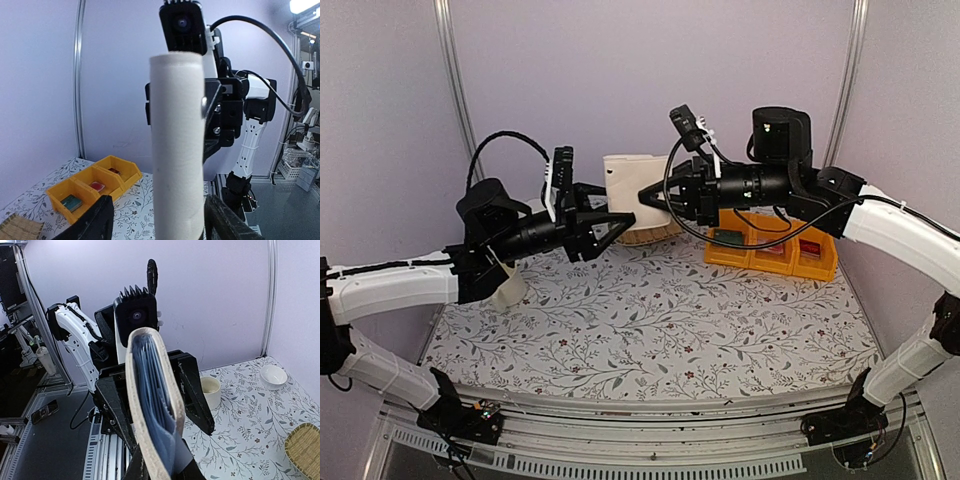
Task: Take the credit cards out of the card holder
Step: Pass from the right arm to the left, then open the snap button on the card holder.
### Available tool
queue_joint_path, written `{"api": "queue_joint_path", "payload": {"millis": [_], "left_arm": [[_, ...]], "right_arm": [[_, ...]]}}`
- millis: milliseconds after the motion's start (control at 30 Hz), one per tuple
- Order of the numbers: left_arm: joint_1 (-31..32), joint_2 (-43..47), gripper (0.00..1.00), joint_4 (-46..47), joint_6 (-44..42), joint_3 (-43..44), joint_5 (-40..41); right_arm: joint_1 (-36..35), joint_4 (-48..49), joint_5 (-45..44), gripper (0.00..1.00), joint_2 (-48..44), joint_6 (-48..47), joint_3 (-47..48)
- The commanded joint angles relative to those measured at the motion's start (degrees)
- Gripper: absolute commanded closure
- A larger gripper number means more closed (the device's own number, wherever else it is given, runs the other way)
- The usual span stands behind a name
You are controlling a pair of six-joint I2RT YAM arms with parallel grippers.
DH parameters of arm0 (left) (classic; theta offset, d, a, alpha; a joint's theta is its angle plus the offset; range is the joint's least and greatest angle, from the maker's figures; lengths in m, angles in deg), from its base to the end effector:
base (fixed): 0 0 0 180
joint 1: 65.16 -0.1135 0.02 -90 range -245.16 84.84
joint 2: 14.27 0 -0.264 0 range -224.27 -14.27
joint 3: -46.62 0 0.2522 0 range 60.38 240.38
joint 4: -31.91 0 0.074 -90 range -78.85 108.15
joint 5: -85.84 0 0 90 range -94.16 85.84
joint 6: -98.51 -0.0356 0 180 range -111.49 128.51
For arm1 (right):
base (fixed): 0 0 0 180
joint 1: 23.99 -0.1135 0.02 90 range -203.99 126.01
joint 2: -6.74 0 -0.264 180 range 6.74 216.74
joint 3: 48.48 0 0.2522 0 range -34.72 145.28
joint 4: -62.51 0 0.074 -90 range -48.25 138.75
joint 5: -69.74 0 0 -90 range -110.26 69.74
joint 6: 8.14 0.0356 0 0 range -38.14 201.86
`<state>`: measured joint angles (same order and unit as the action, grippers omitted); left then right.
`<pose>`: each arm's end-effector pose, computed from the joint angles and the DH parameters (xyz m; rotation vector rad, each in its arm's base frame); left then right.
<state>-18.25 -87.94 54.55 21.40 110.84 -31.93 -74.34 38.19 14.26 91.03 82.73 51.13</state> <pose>0.1910 -0.2284 0.3495 0.8309 1.2168 -1.1859 0.2008 0.2739 0.4267 -1.1779 1.4238 1.1598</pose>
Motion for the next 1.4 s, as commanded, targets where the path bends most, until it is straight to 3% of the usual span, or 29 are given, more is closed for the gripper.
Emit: {"api": "queue_joint_path", "payload": {"millis": [0,100,133,167,233,267,333,400,433,500,700,900,1033,1233,1367], "left_arm": [[0.51,-0.26,0.42,7.43,2.99,-0.88,-6.78],[0.54,-0.31,0.69,7.85,3.67,-0.90,-5.52],[0.53,-0.21,0.81,7.21,3.52,-0.50,-4.82],[0.53,-0.29,1.00,6.48,3.38,-0.12,-4.22],[0.54,-0.33,1.00,4.75,3.13,0.80,-2.87],[0.48,-0.20,1.00,3.88,3.37,1.06,-1.23],[0.54,0.69,1.00,2.89,4.68,0.57,5.31],[1.63,2.16,1.00,0.19,5.37,0.09,19.51],[2.20,2.47,1.00,-1.69,5.43,0.27,26.01],[3.41,2.56,1.00,-4.67,4.00,1.11,35.26],[7.92,1.43,1.00,-6.31,-3.00,2.94,48.70],[9.69,-0.41,1.00,-8.32,-4.33,5.32,49.97],[10.11,-0.44,1.00,-7.90,-5.17,5.45,48.64],[10.36,-0.34,1.00,-6.07,-5.74,4.67,44.77],[10.65,-0.60,1.00,-5.63,-6.02,5.15,44.71]], "right_arm": [[-0.19,1.10,1.24,0.99,-1.44,0.14,-0.10],[-0.21,-0.03,2.63,0.99,-1.08,-0.25,0.84],[-0.24,-0.69,2.87,0.98,-0.80,-0.64,1.30],[-0.21,-1.50,3.10,0.99,-0.53,-1.91,1.83],[-0.21,-2.99,2.01,0.97,-0.10,-2.67,2.84],[-0.21,-3.59,-0.58,0.78,-0.03,-2.77,3.32],[-0.22,-4.51,-11.44,0.21,-0.93,-2.47,3.69],[-0.19,-3.85,-30.02,0.07,-3.41,-1.45,2.48],[-0.26,-2.31,-37.31,0.06,-4.91,-1.17,0.93],[-0.34,1.59,-43.58,0.13,-7.33,0.59,-2.42],[-6.53,9.08,-47.13,0.25,-4.63,-0.16,-4.11],[-6.91,7.44,-42.34,0.27,2.56,0.24,3.05],[-6.91,3.09,-42.00,0.37,6.82,-0.17,8.67],[-6.36,3.06,-43.52,0.48,8.56,-0.25,9.75],[-5.34,1.36,-42.82,0.49,9.84,-0.20,10.32]]}}
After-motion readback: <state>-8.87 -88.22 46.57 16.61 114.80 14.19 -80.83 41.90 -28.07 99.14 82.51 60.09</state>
